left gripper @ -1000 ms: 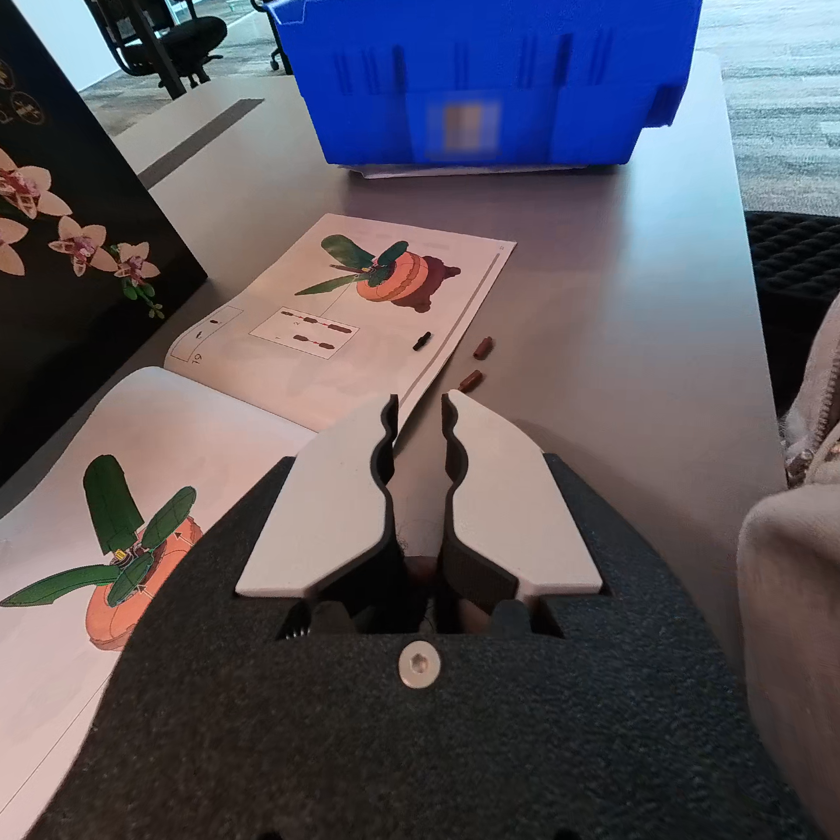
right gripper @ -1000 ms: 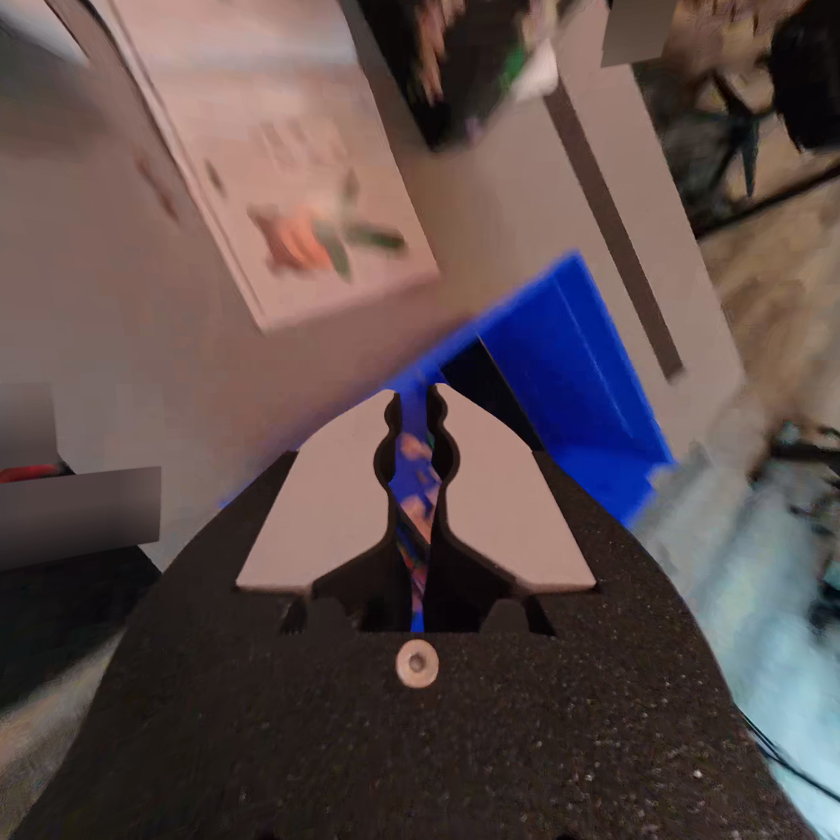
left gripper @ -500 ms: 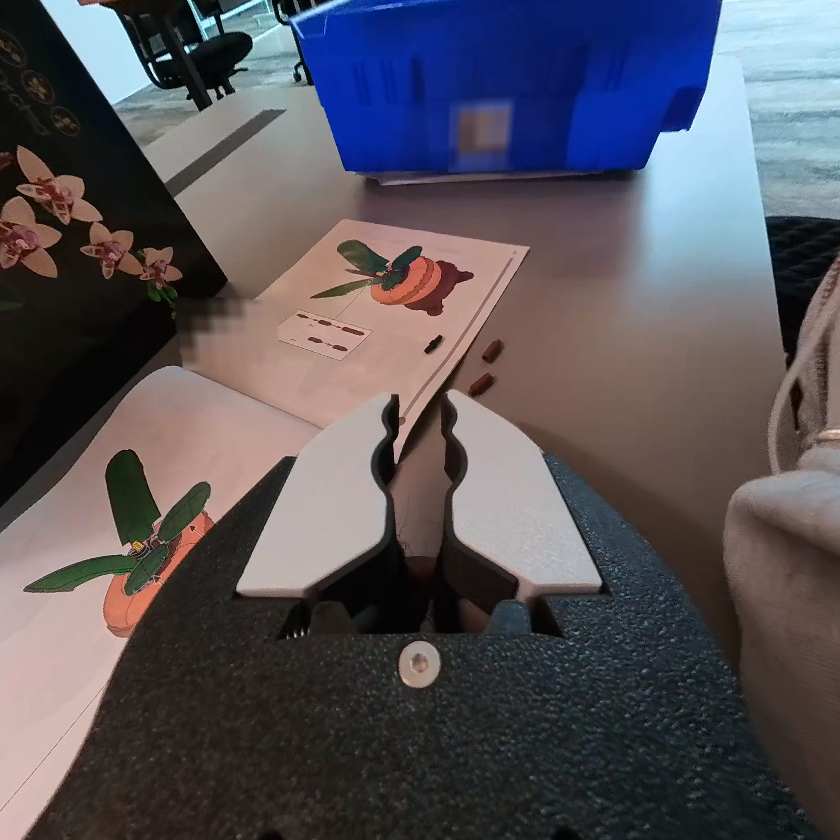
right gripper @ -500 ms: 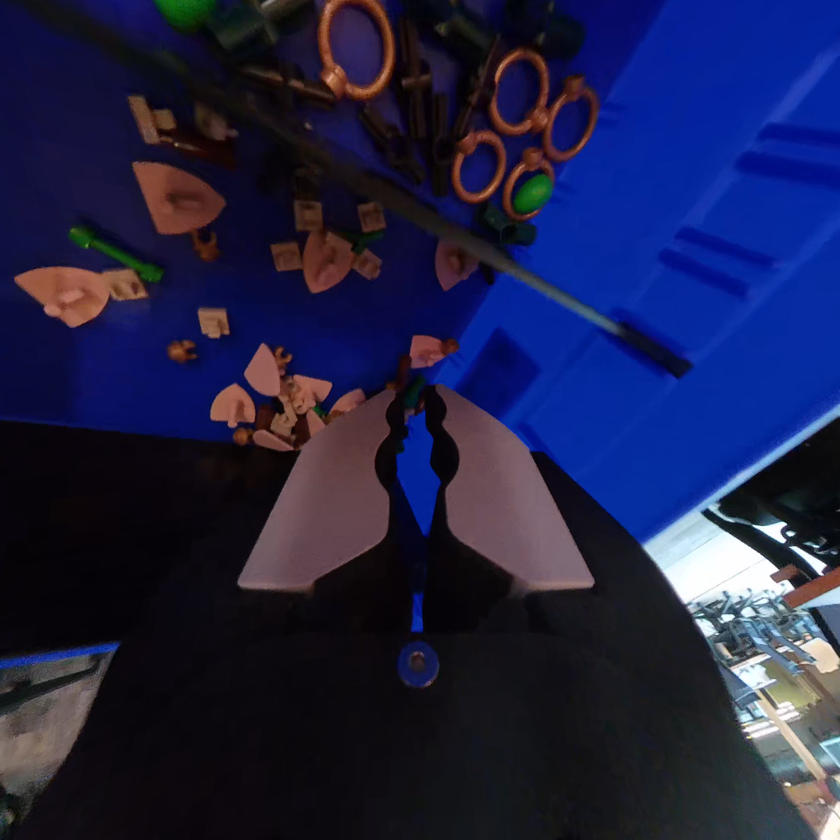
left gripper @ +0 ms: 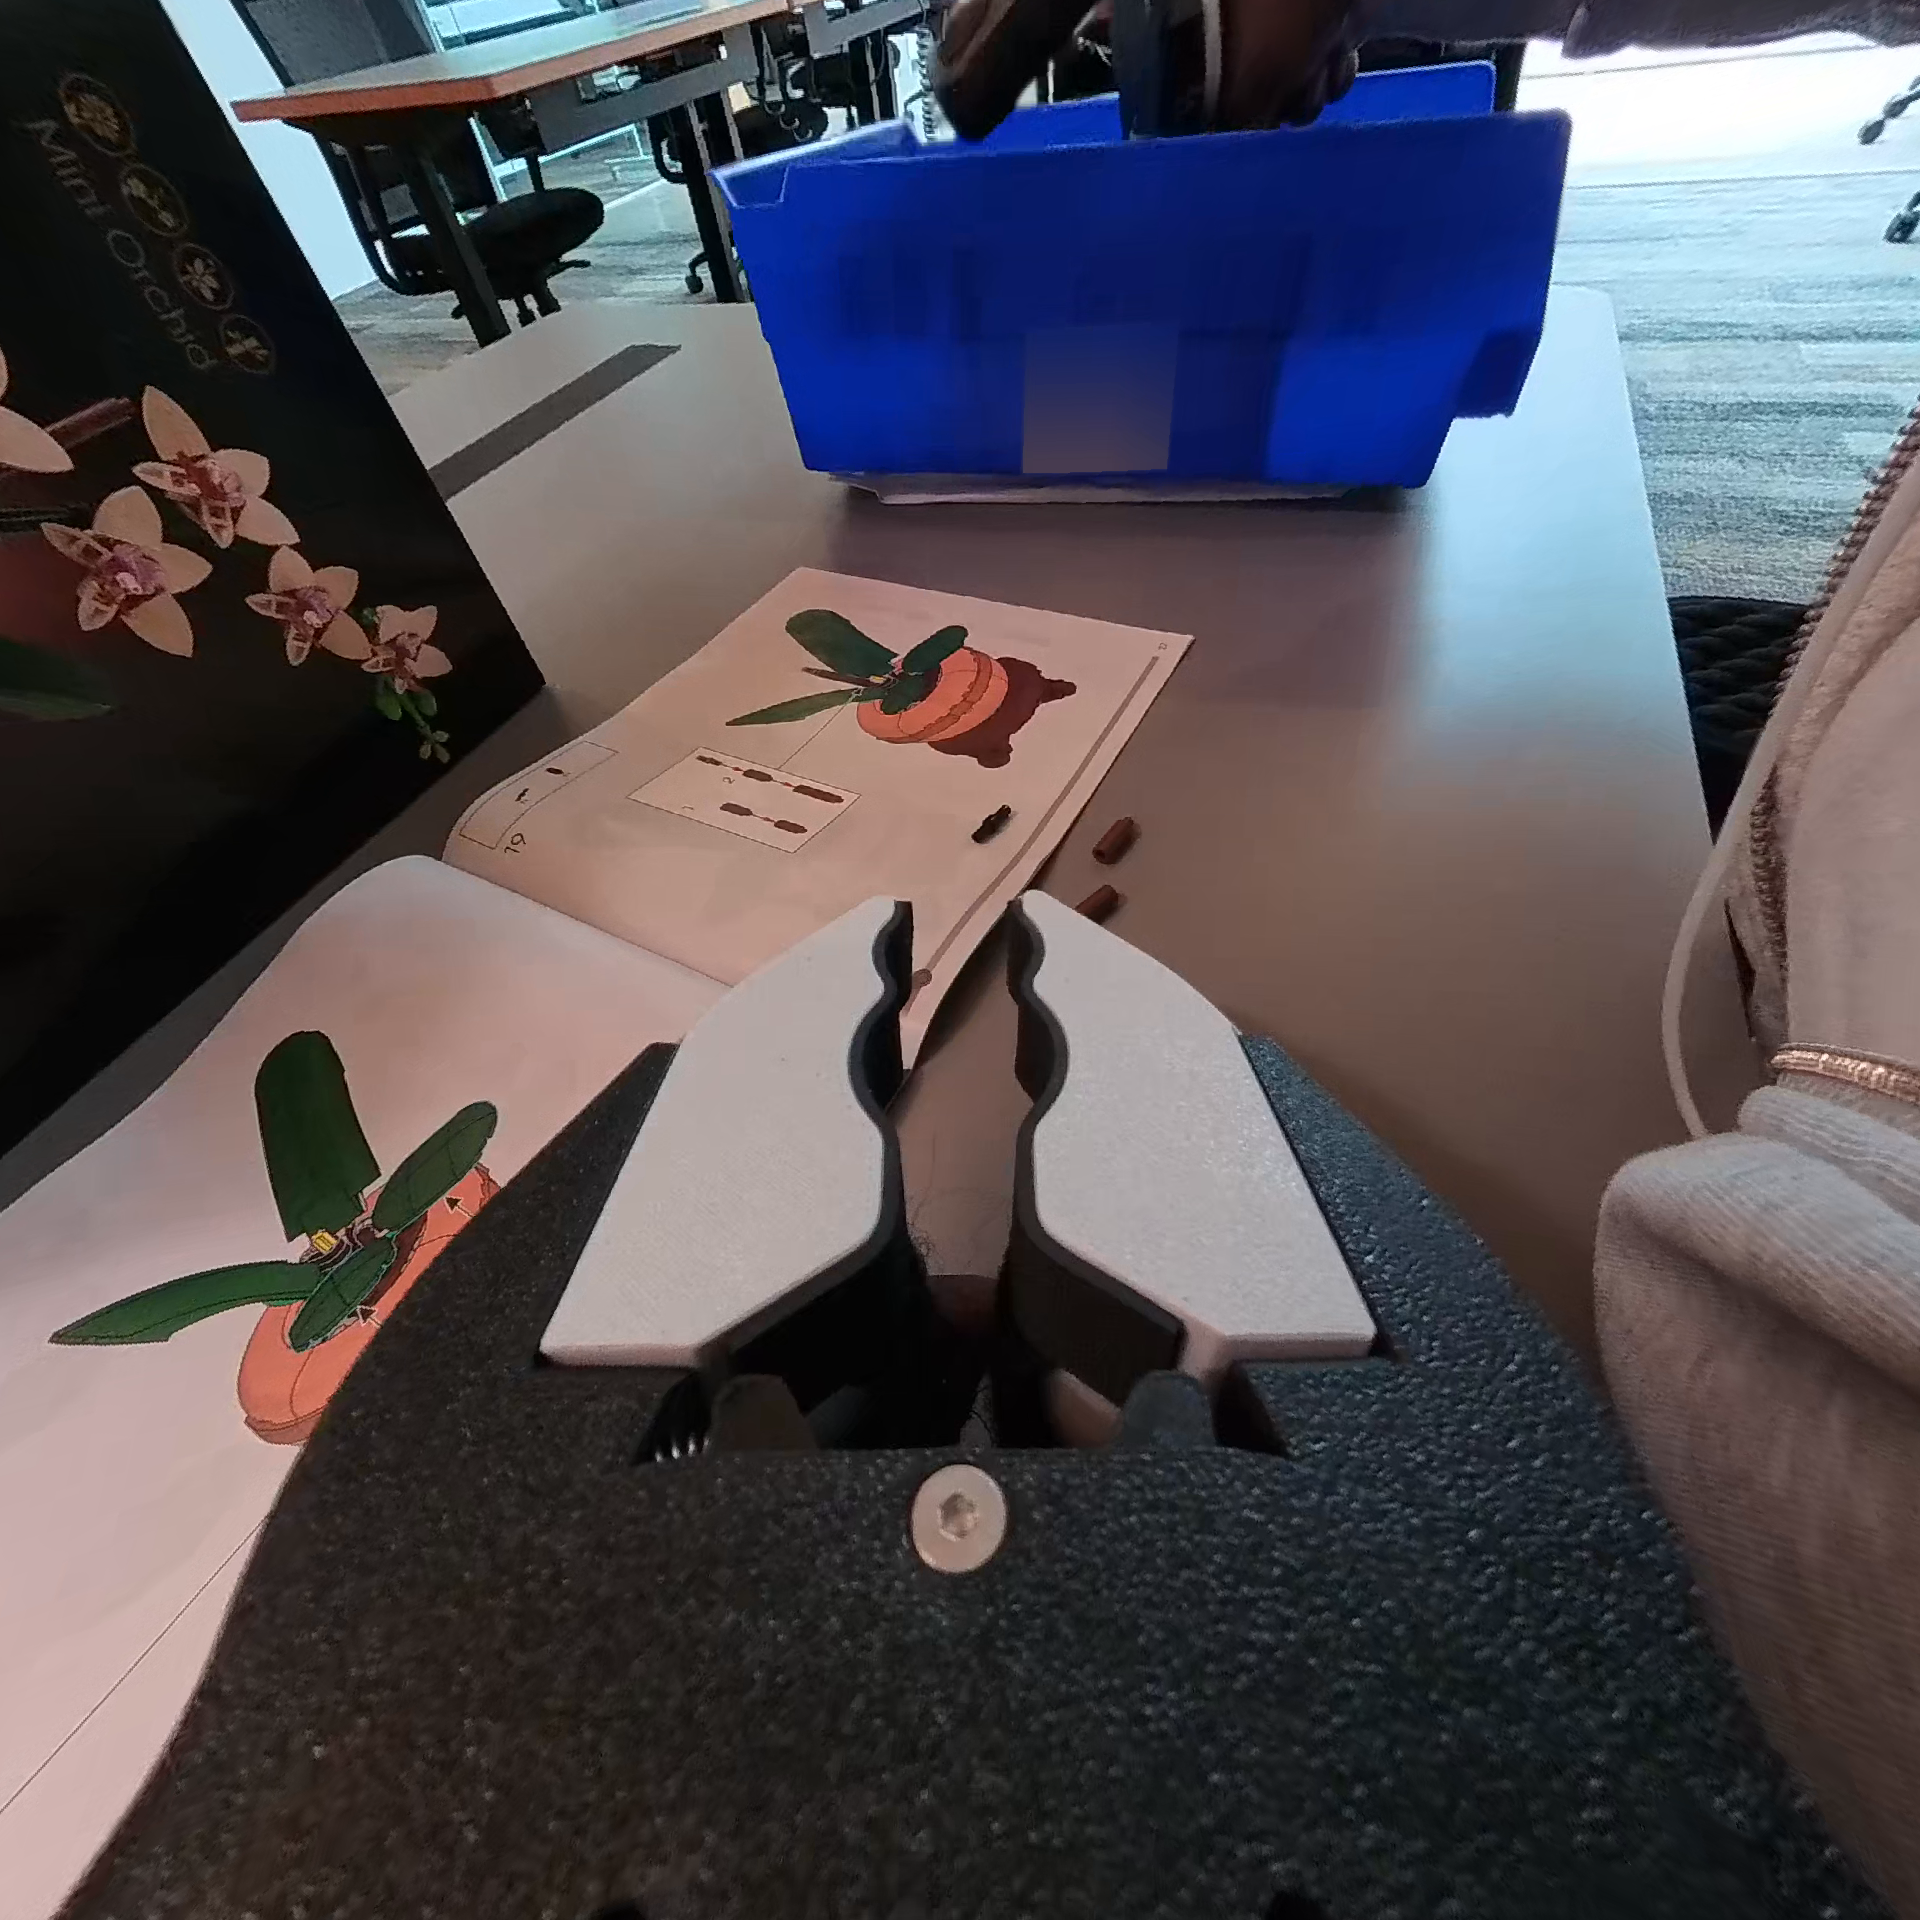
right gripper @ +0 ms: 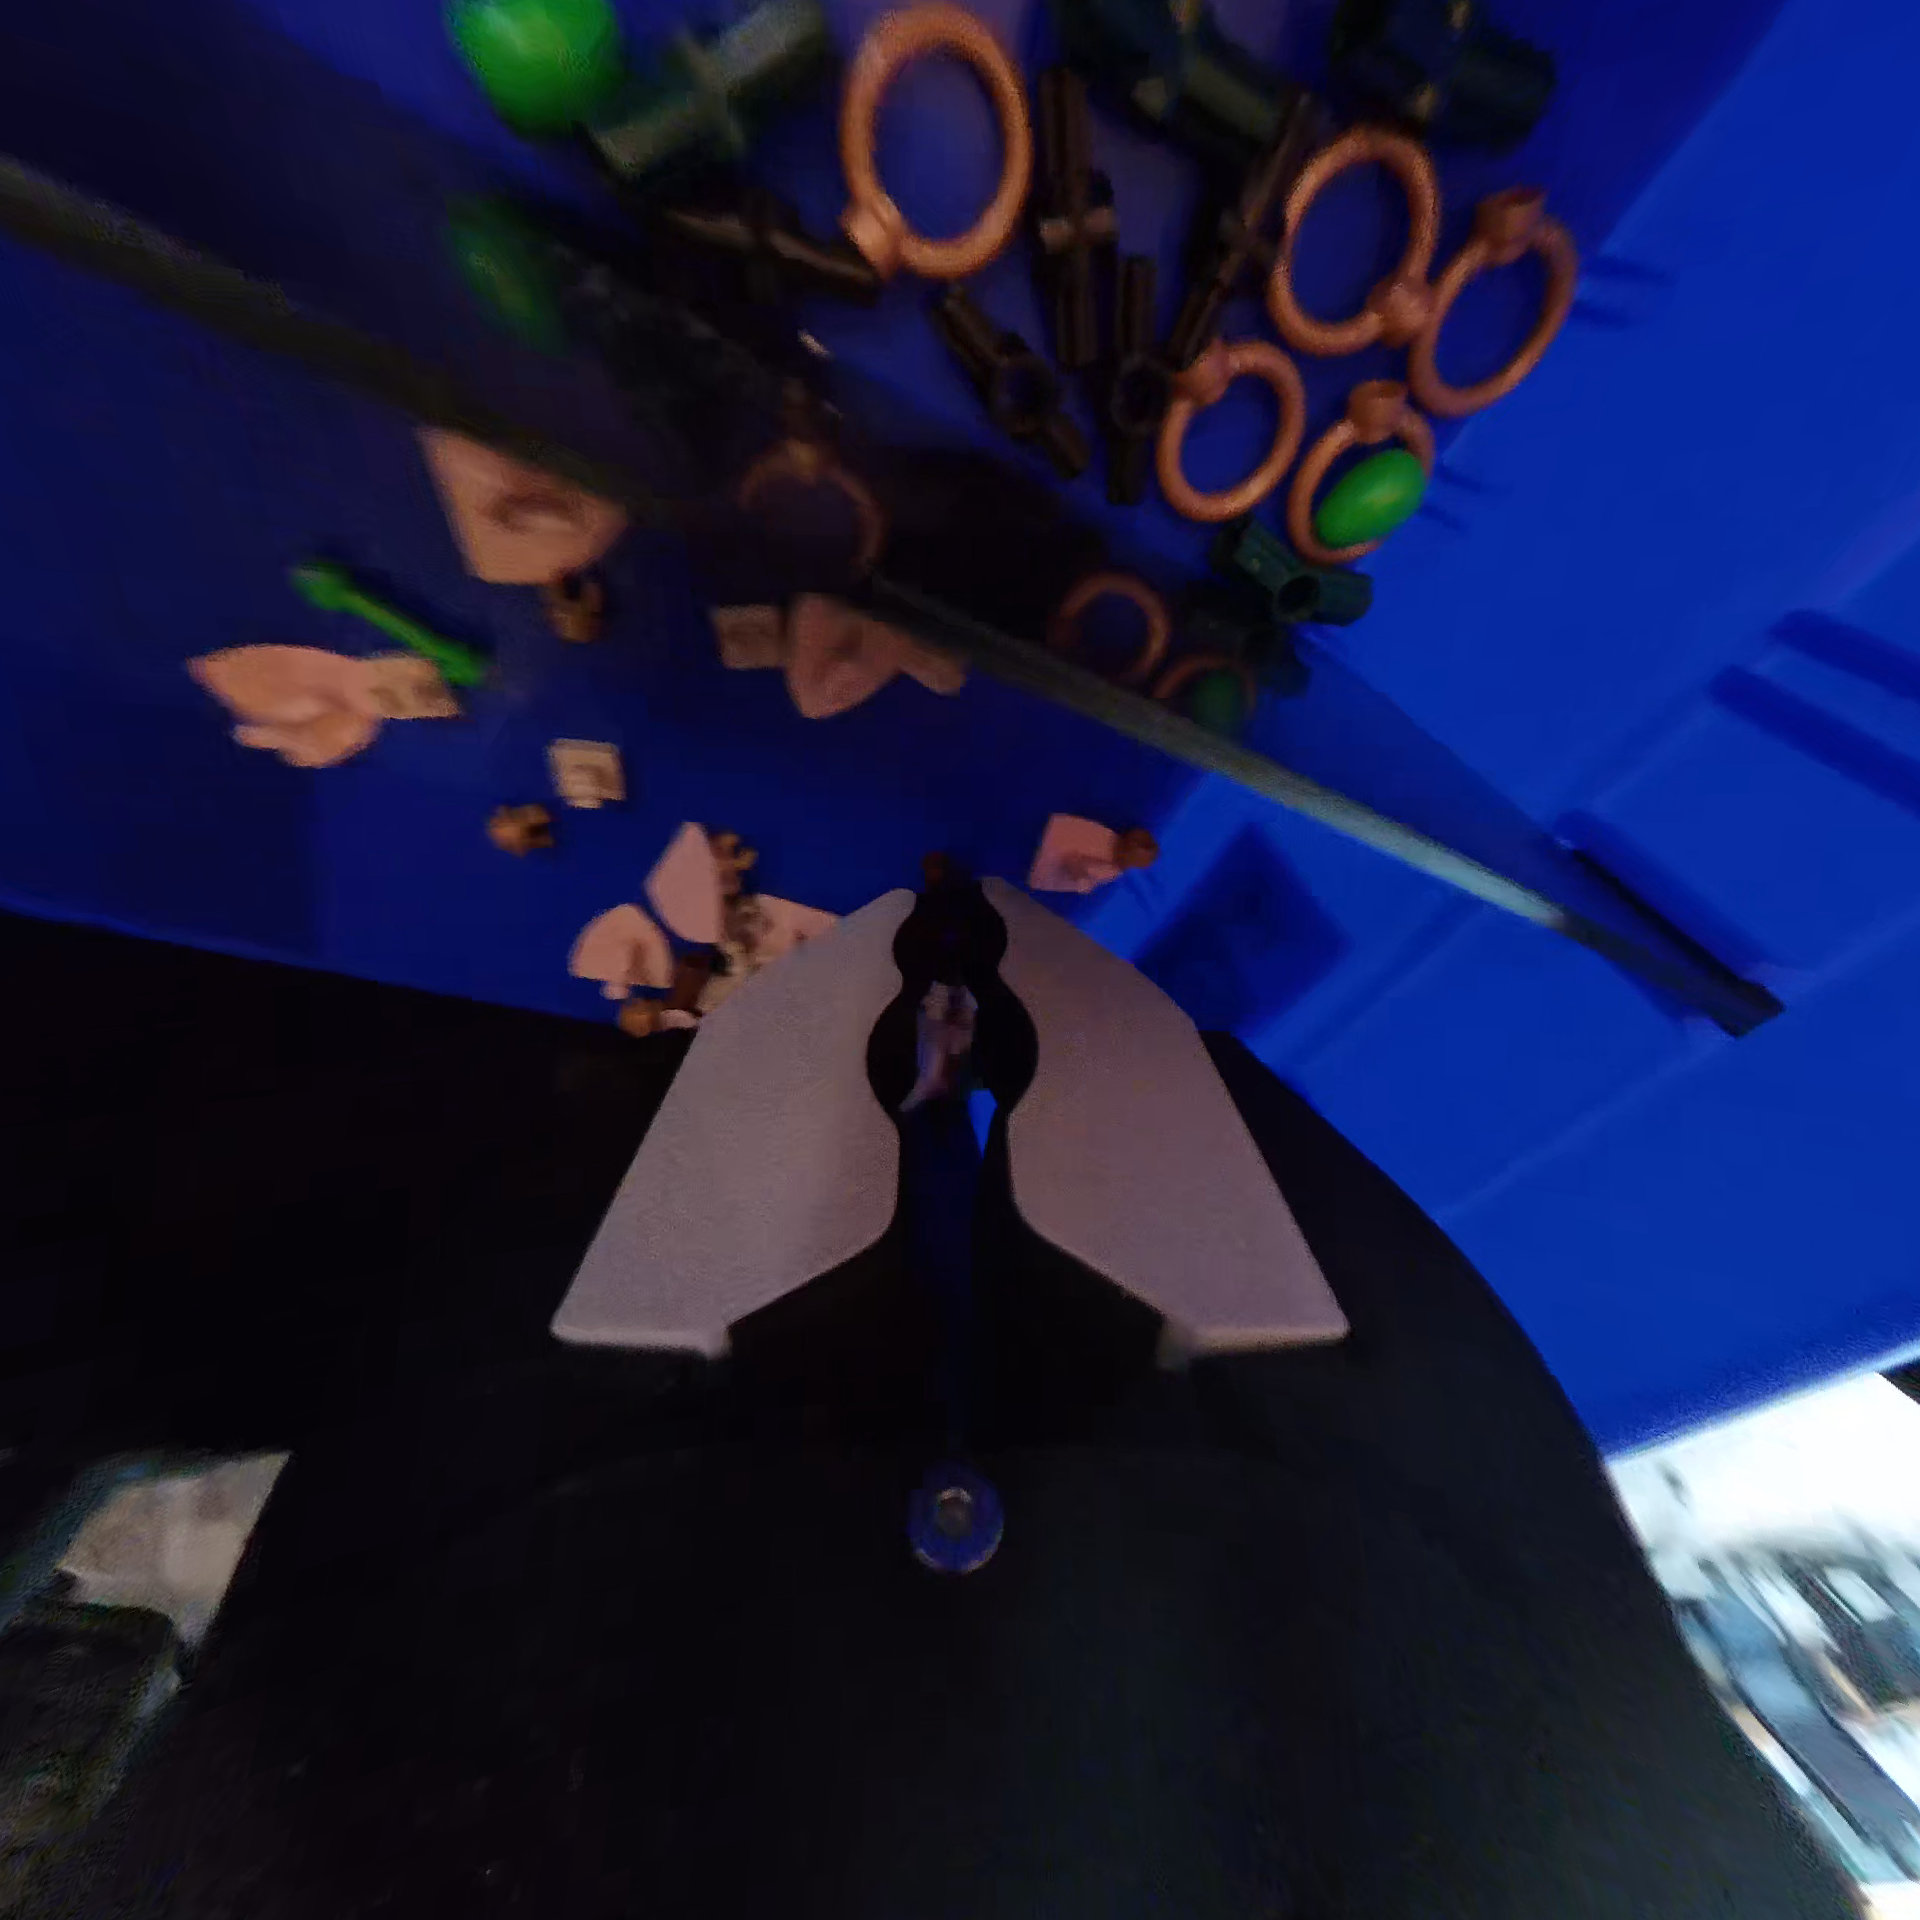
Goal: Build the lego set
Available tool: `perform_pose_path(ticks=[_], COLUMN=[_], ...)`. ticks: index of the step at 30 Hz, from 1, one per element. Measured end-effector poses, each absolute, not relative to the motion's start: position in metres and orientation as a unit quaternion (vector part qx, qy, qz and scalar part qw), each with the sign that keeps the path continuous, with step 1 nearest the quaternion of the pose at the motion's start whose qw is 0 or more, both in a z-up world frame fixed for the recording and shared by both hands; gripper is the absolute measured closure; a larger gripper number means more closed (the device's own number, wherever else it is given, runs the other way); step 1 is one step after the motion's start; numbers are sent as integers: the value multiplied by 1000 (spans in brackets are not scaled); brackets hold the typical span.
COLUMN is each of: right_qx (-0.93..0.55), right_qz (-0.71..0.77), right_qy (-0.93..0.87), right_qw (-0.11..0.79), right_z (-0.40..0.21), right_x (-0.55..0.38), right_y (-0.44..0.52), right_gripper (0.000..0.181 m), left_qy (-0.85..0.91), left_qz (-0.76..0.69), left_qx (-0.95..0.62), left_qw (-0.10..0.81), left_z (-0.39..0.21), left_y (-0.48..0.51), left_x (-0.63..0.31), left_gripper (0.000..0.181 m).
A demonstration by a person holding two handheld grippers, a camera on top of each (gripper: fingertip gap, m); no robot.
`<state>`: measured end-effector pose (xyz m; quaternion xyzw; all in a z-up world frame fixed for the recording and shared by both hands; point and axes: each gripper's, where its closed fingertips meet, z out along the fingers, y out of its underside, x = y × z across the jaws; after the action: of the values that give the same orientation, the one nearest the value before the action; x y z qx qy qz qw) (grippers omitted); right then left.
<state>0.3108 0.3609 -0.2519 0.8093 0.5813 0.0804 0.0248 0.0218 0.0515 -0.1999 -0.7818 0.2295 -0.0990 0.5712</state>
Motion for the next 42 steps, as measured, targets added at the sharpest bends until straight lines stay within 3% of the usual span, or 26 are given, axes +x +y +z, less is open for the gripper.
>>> perform_pose_path(ticks=[5, 10, 15, 17, 20, 24, 42], right_qx=[806, 712, 566, 502, 399, 236, 127], right_qz=[-84, -344, -421, -398, -232, -45, 32], right_qy=[580, 572, 641, 684, 759, 788, 779], right_qw=[-88, -217, -301, -350, -460, -567, -613], right_z=[-199, -109, -80, -98, -139, -150, -140], right_x=[269, 194, 128, 102, 74, 47, 50], right_y=[339, 263, 150, 113, 98, 82, 50], right_gripper=[177, 177, 177, 177, 177, 177, 177], left_qy=[233, 231, 225, 222, 204, 124, 48], left_qz=[-97, -102, -105, -102, -122, -268, -361], left_qx=[-780, -781, -773, -765, -755, -728, -710], left_qw=[573, 572, 584, 596, 612, 618, 603], left_z=[-200, -200, -195, -192, -184, -160, -143], left_y=[51, 51, 52, 51, 49, 45, 49], left_x=[23, 22, 21, 20, 20, 33, 56], left_gripper=[165, 165, 165, 165, 165, 165, 166])
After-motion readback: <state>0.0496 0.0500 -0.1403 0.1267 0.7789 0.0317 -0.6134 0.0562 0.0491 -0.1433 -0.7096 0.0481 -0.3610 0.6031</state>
